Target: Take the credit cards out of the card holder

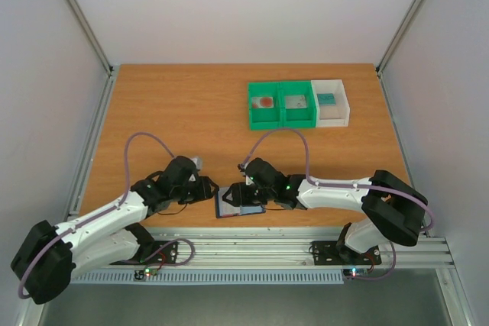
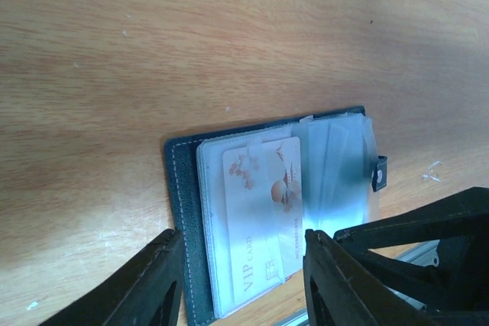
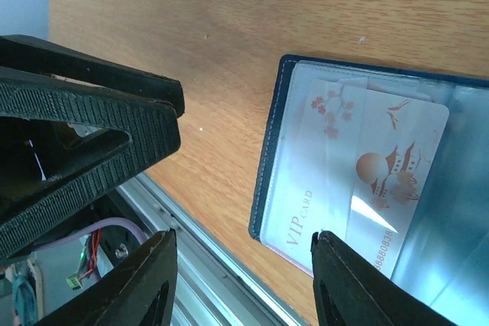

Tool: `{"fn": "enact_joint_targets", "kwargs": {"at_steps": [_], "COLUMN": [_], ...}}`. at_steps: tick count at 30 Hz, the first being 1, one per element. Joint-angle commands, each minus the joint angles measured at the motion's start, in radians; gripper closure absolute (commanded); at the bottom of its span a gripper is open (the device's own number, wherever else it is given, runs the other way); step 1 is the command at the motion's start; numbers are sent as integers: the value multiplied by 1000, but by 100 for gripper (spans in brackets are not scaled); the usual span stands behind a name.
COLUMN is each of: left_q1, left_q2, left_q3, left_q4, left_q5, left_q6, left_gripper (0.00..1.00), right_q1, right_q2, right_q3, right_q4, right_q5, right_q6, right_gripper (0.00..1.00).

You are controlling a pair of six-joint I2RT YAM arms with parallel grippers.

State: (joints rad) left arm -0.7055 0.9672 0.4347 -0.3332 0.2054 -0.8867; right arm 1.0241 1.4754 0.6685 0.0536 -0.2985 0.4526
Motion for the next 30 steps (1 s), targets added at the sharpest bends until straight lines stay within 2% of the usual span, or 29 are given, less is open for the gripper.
{"fn": "enact_joint_targets", "kwargs": {"at_steps": [1, 8, 13, 17, 30], "left_q1": [7, 6, 6, 6, 6], "left_q2": [18, 101, 173, 217, 261], "left_q3": [-22, -22, -30, -35, -53], "left_q4": [86, 159, 220, 249, 252], "left_q5": [58, 130, 164, 175, 157], "left_q6": [1, 33, 43, 45, 47], "left_gripper": [58, 79, 92, 94, 90], "right_q1": [11, 11, 10, 7, 1], "right_q2": [-11, -28, 7, 32, 102], "right_q3": [25, 50, 72, 86, 79], "right_q4": [-36, -194, -218, -216, -161], "right_q5": [43, 160, 187, 192, 189], "right_q6": [-12, -35, -40, -38, -39], "right_gripper": [53, 70, 71, 68, 68]}}
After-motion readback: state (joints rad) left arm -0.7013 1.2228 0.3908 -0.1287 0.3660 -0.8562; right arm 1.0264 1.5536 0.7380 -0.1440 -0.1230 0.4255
